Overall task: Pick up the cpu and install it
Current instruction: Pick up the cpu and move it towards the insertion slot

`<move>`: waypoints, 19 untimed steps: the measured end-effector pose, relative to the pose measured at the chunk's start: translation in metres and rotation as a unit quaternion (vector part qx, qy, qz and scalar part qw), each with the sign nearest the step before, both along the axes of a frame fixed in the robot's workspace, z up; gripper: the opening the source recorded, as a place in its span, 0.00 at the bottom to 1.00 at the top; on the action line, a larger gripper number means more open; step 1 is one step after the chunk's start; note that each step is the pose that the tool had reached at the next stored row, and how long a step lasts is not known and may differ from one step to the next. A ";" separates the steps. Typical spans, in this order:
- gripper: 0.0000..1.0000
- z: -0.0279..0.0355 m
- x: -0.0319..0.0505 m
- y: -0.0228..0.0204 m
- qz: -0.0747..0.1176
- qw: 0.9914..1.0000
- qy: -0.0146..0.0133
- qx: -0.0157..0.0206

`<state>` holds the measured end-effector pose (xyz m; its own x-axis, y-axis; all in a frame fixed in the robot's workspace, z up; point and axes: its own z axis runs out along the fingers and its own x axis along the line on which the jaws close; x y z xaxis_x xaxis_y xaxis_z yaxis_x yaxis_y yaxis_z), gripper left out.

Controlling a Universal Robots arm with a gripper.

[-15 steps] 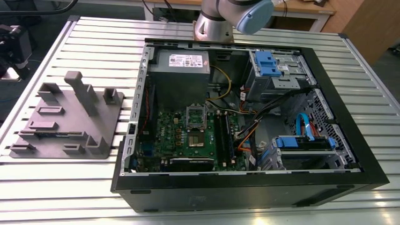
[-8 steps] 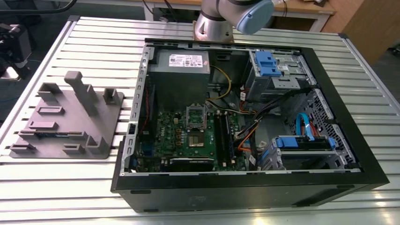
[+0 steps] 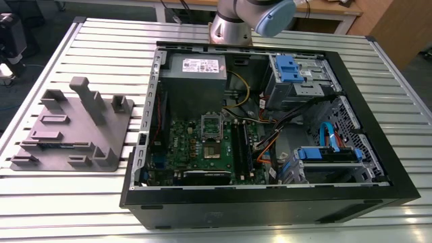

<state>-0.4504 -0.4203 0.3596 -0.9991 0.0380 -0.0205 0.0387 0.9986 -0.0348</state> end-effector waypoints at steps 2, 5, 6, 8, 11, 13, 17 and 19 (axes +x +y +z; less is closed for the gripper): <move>0.47 0.0047 0.0000 0.0000 0.000 1.000 0.000 0.000; 0.47 0.0114 0.0000 0.0000 0.000 1.000 0.000 0.000; 0.47 0.0123 0.0000 0.0000 0.000 1.000 0.000 0.000; 0.47 0.0123 0.0000 0.0000 0.000 1.000 0.000 0.000; 0.47 0.0127 0.0000 0.0000 0.000 1.000 0.000 0.000; 0.47 0.0128 0.0000 0.0000 0.000 1.000 0.000 0.000; 0.47 0.0130 0.0004 0.0000 0.000 1.000 0.000 0.000; 0.47 0.0130 0.0016 0.0000 0.000 1.000 0.000 0.000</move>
<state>-0.4488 -0.4203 0.3726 -0.9991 0.0379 -0.0205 0.0386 0.9986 -0.0348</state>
